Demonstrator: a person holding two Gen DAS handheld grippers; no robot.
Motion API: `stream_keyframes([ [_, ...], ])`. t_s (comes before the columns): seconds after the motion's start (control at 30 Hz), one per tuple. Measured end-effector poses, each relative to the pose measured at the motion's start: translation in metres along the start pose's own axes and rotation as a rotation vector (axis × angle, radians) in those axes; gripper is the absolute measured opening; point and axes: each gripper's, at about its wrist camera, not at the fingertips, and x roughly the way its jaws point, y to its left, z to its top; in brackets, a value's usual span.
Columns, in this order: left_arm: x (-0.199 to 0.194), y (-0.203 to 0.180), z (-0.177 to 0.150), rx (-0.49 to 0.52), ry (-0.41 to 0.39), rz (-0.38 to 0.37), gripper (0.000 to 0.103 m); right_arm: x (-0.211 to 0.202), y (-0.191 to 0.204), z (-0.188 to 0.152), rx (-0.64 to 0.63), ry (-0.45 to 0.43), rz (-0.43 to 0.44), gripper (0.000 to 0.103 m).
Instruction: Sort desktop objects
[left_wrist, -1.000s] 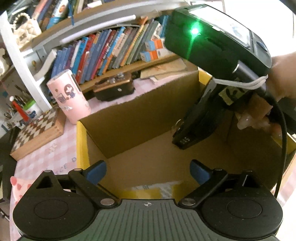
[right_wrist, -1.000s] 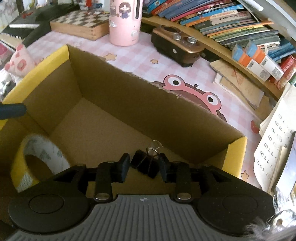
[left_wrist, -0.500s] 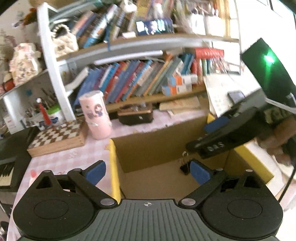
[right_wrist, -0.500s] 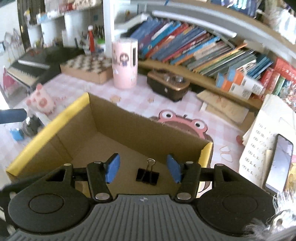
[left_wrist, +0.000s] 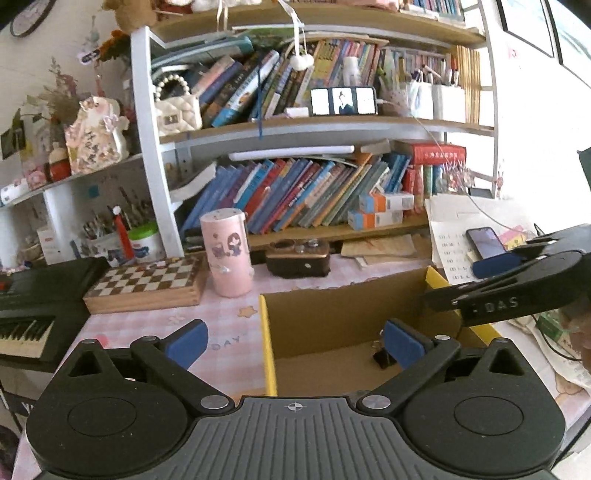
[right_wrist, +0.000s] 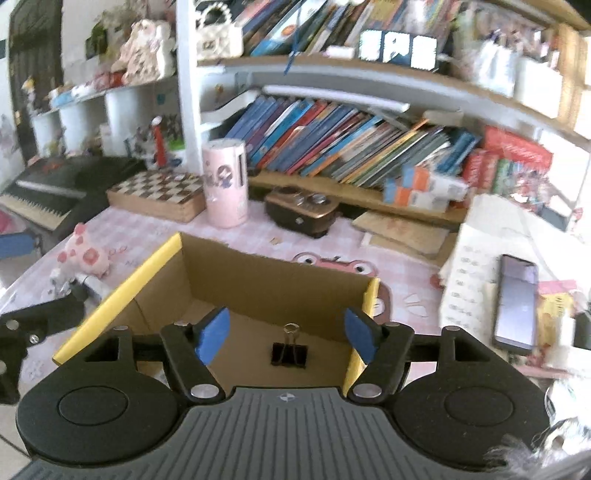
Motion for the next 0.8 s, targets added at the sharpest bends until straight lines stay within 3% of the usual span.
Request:
stream_keyframes([
  [0.2,-0.018,0.014,-0.009,-0.005,-0.029,0.014,0.102,-0.028,0.012,-0.017,0.046,-0.061,-0.081,0.069],
  [0.63,-0.043,0.052,-0.042,-0.039,-0.040,0.026,0.102,-0.060,0.059,-0.055,0.160,-0.096,-0.217,0.069],
  [0.8,-0.062,0.065,-0.059,-0.053,-0.103,0.052,0.102,-0.069,0.080,-0.070,0.204,-0.089,-0.270,0.070],
])
